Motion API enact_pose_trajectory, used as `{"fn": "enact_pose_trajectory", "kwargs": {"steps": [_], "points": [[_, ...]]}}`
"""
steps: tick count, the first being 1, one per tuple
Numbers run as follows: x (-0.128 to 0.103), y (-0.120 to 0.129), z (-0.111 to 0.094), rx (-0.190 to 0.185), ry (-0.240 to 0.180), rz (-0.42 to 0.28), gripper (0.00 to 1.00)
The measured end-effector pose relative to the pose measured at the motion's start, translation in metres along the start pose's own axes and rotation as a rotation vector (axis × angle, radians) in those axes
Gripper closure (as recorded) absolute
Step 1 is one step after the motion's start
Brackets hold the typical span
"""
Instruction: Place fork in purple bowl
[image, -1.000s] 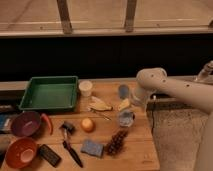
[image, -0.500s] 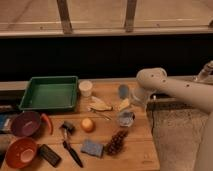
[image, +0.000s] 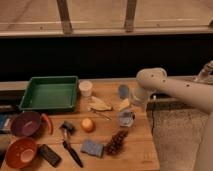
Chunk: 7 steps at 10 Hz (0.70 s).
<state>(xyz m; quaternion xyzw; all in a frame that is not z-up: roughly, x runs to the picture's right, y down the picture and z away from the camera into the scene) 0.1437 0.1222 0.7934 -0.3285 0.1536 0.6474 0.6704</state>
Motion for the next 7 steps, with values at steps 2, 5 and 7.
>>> {"fn": "enact_pose_trajectory", "kwargs": {"steps": [2, 5, 7], "points": [[0.000, 0.000, 0.000, 0.000, -0.001, -0.001, 0.21], [-0.001, 0.015, -0.002, 0.030, -0.039, -0.060, 0.21], [-0.013, 0.018, -0.011, 0.054, -0.088, -0.121, 0.21]]}}
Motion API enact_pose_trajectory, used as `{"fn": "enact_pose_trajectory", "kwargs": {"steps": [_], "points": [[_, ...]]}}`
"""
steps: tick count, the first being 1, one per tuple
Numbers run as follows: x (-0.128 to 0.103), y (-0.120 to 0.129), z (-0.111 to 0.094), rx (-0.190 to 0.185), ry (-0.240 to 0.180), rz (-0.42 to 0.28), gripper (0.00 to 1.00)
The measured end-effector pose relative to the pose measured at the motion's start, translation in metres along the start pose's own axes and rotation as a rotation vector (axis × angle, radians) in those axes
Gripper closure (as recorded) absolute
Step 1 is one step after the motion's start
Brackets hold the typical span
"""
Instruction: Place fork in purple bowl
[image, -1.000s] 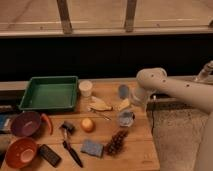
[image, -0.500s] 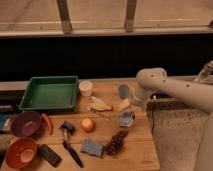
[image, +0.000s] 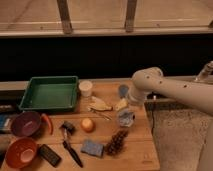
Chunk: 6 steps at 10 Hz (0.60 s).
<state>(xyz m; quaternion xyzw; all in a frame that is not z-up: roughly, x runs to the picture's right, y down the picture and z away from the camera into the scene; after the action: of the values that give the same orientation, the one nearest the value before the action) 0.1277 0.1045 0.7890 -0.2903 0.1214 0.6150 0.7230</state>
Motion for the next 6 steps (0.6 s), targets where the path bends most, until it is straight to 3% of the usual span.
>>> {"fn": "enact_pose_trajectory", "kwargs": {"steps": [3, 4, 6], "points": [[-0.027, 0.019, -0.004, 0.038, -0.057, -0.113, 0.21], [-0.038, 0.032, -0.004, 0.032, -0.081, -0.166, 0.21], [-0.044, 0.045, -0.001, 0.020, -0.091, -0.233, 0.21]]}}
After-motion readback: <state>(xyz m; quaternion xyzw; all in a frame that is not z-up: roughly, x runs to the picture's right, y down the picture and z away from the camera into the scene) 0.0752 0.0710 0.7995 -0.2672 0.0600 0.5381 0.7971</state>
